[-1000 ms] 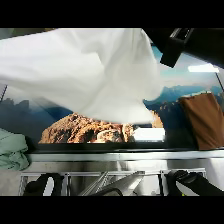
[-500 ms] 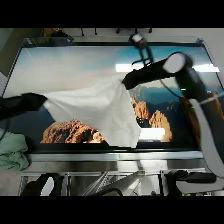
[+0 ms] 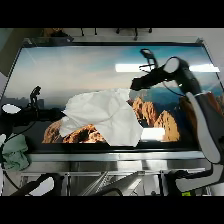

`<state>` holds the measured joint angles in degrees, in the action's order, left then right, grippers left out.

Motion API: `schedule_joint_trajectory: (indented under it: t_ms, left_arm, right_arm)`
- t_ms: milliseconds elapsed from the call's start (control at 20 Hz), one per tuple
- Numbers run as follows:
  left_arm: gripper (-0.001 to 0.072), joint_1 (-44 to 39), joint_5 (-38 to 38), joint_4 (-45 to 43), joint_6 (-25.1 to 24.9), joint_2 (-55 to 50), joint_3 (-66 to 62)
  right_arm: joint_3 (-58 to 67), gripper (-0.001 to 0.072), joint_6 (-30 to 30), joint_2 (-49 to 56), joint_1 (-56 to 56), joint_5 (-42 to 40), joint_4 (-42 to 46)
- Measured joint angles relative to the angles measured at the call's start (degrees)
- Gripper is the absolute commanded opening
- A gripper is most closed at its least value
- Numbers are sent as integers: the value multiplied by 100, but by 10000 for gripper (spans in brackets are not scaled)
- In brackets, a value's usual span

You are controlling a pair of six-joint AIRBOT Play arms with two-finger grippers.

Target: Fold the shirts.

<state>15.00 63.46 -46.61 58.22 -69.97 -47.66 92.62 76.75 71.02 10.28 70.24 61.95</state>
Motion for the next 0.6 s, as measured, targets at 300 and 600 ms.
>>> schedule_joint_trajectory:
  t_ms: [300,600]
  left_arm:
    - [16,0,-48,-7,-155,-461,-376]
    - [16,0,81,-20,-192,-522,-459]
  right_arm:
    - [-2282,650,756,-2035,-758,922,173]
    - [-6015,638,1049,-3729,-839,-48,-835]
